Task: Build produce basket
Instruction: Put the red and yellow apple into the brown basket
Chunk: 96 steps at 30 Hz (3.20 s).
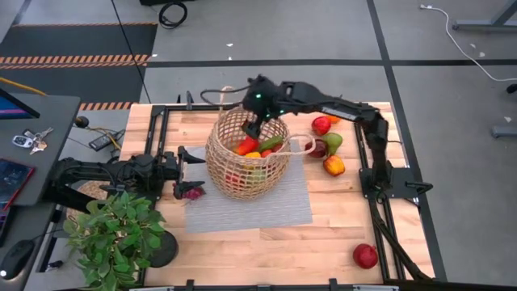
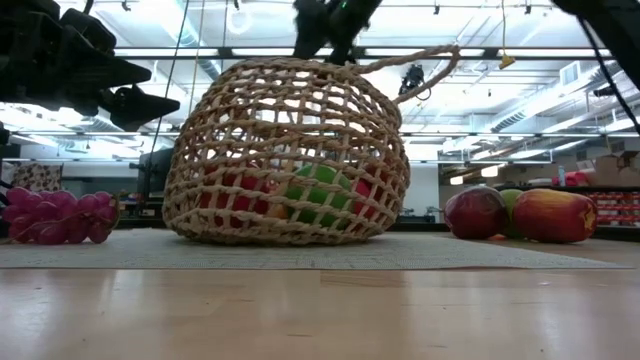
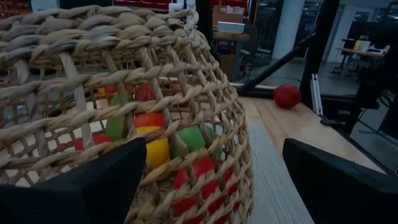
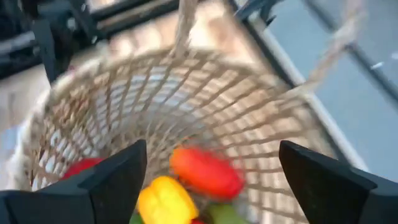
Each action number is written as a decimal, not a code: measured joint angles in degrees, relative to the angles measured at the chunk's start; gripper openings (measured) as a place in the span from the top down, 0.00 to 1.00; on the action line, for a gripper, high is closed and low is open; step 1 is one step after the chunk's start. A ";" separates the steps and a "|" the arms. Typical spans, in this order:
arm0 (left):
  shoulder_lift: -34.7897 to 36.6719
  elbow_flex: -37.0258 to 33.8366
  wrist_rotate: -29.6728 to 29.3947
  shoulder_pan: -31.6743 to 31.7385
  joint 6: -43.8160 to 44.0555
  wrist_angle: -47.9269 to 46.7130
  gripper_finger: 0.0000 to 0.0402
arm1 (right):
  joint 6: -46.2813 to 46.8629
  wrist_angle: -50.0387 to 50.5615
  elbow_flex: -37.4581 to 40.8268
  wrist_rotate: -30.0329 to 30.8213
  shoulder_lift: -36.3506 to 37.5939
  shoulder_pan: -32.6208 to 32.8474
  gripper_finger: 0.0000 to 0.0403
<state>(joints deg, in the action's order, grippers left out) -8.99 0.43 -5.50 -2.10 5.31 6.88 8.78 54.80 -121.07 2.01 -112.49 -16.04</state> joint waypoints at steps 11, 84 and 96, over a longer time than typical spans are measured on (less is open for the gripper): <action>0.01 0.00 0.01 0.01 -0.02 0.01 0.04 | 2.74 -1.06 17.16 14.02 17.76 9.78 0.13; 0.01 0.00 0.01 -0.01 0.01 -0.03 0.04 | 67.69 21.99 54.02 30.51 37.48 40.79 0.13; 0.00 0.00 0.00 0.00 0.01 -0.03 0.04 | 67.20 20.33 62.74 24.85 38.74 37.16 0.13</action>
<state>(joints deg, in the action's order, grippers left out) -8.98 0.43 -5.51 -2.10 5.32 6.85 75.98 75.13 -58.32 26.86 -73.75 21.12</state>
